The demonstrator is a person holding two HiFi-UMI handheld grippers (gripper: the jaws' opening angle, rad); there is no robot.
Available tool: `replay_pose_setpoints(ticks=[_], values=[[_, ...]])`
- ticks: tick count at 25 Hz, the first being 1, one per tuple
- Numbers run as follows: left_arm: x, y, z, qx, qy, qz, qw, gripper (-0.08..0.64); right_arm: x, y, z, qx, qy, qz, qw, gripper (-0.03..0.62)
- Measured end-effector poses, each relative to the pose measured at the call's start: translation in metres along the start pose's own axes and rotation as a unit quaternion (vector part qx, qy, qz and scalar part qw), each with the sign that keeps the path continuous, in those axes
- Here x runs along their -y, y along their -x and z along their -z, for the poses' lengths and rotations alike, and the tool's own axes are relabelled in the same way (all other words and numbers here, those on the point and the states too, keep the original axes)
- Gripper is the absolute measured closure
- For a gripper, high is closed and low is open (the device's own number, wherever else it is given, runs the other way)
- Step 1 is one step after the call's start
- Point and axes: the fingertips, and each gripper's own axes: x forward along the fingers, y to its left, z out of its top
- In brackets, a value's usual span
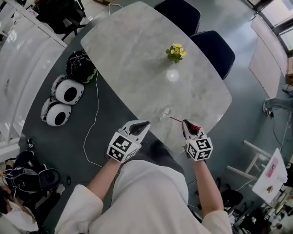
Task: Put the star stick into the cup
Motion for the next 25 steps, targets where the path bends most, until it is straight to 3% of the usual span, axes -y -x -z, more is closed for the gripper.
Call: replay_pose_setpoints(ticks=[9,17,25], values=[[-0.034,-0.03,0.024,-0.018,0.019,-0.015,0.9995,0.532,0.013,-0.077,0.038,-0.059,0.05,-0.005,0.997,0.574],[-0.038,-0.055,0.036,-0.029,0.048,-0.035,0.9978,0.532,0.028,-0.118,0.064,-0.091,0.043,-0.026,0.995,0.574],[-0.038,-0.069,0.044,-0.036,0.058,-0.048,0.9965,0.532,0.046,-0.142,0.077,-0.109,0.034,-0.016,0.993,0.569]])
